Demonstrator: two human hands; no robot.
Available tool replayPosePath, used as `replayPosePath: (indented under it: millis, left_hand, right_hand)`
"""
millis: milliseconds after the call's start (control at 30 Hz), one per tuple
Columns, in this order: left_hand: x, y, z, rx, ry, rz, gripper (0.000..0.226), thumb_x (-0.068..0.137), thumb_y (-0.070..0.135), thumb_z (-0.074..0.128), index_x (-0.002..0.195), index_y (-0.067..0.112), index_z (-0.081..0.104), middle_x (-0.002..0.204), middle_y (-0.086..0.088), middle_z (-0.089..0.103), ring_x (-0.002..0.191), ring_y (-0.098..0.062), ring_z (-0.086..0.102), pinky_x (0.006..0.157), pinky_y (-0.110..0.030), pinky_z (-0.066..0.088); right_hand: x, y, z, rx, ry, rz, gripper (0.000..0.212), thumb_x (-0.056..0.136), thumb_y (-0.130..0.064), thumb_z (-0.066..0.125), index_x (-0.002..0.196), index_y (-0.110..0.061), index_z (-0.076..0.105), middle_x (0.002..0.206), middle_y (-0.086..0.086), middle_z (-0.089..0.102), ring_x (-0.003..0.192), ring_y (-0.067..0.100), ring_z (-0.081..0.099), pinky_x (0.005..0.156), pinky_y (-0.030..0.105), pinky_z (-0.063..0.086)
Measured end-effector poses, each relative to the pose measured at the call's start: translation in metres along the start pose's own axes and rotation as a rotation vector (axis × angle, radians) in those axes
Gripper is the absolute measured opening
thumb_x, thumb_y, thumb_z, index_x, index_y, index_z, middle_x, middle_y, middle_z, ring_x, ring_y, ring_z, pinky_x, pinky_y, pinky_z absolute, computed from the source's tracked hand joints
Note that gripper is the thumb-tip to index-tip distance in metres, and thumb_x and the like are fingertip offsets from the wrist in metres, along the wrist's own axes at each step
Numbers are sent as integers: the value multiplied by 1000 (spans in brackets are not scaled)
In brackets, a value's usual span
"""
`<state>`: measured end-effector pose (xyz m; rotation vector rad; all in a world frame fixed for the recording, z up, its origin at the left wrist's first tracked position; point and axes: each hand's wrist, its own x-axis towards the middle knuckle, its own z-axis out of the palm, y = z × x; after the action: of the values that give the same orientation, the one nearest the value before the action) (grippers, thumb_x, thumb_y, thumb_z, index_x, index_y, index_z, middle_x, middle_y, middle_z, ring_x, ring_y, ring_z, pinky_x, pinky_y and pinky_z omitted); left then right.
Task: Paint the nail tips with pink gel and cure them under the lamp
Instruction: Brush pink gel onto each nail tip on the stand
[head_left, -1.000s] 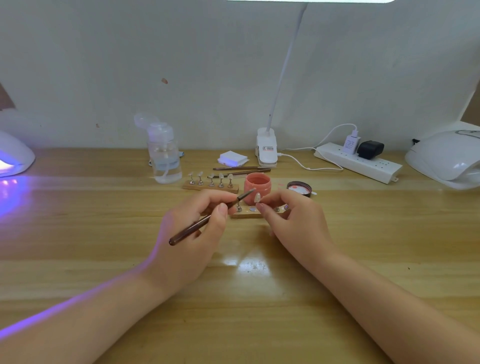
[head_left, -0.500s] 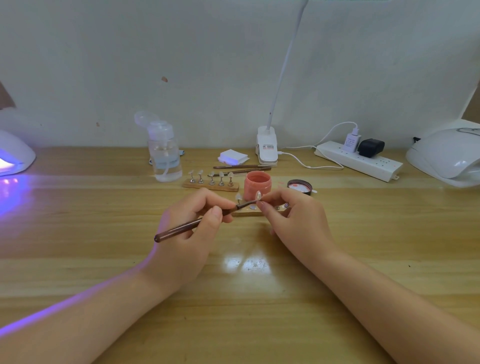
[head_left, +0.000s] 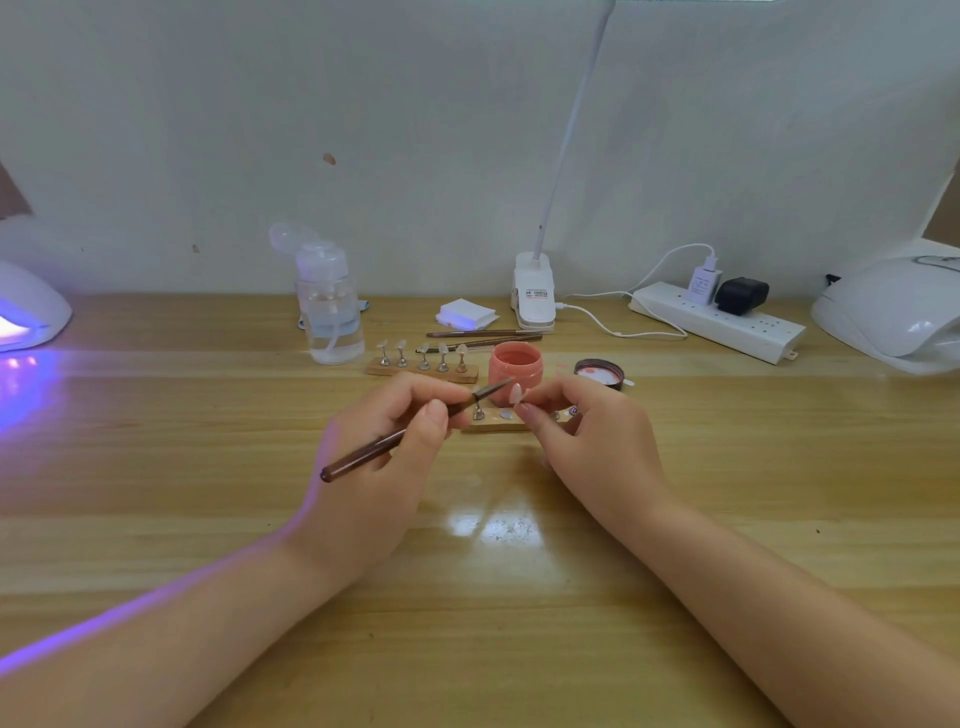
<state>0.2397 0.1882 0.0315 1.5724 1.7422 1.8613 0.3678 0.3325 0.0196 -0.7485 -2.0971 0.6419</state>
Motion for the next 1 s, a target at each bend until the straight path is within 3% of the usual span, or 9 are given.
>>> replayPosePath:
  millis: [100, 233, 367, 500, 667, 767, 867, 1000]
  left_hand:
    - [0, -1, 2, 3, -22, -33, 22, 90, 23, 53, 102, 23, 71, 92, 9, 75, 90, -7, 69, 80, -20, 53]
    - [-1, -2, 0, 2, -46, -39, 23, 85, 14, 51, 90, 20, 72, 85, 5, 75, 83, -6, 70, 74, -16, 52]
    - [-1, 1, 1, -7, -4, -3, 20, 87, 29, 52, 97, 26, 70, 88, 10, 74, 86, -5, 69, 75, -14, 51]
    - [0, 1, 3, 7, -52, -47, 23, 89, 22, 53, 103, 25, 71, 92, 9, 75, 89, -7, 69, 80, -20, 53]
    - [-1, 3, 0, -38, -4, -24, 24, 87, 14, 50, 89, 21, 72, 80, 3, 74, 74, -7, 68, 70, -13, 50]
    - [2, 6, 0, -21, 53, 2, 23, 92, 20, 49, 97, 20, 71, 78, 5, 73, 68, -6, 67, 67, -9, 47]
    - [2, 6, 2, -57, 34, -19, 23, 90, 21, 52, 105, 23, 69, 84, 7, 74, 74, -5, 67, 72, -13, 50]
    - [0, 5, 2, 27, -69, 39, 25, 85, 12, 58, 98, 26, 73, 90, 9, 71, 88, -10, 66, 78, -19, 51]
  right_hand:
    - [0, 0, 0, -1, -3, -3, 4, 86, -25, 71, 82, -26, 70, 63, -23, 58, 61, 2, 58, 58, 16, 37]
    - [0, -1, 0, 16, 12, -5, 7, 85, -23, 71, 80, -27, 69, 59, -23, 56, 58, 3, 58, 58, 18, 38]
    - [0, 0, 0, 21, 4, 6, 4, 86, -24, 71, 82, -26, 70, 62, -22, 57, 59, 4, 58, 60, 21, 39]
    - [0, 1, 1, 29, -1, -2, 4, 86, -23, 71, 83, -26, 70, 66, -21, 60, 61, 4, 59, 61, 21, 41]
    - [0, 1, 1, 76, 2, 20, 7, 85, -21, 71, 81, -26, 70, 62, -20, 59, 62, 6, 61, 61, 22, 43]
    - [1, 0, 1, 120, -1, 45, 12, 85, -21, 71, 78, -31, 68, 72, -13, 66, 65, 13, 65, 66, 28, 49]
    - [1, 0, 1, 142, 0, 47, 14, 85, -22, 71, 78, -33, 67, 75, -12, 67, 63, 16, 65, 67, 30, 51]
    - [1, 1, 1, 159, 5, 50, 12, 86, -22, 70, 80, -32, 69, 74, -21, 66, 61, 14, 63, 63, 24, 48]
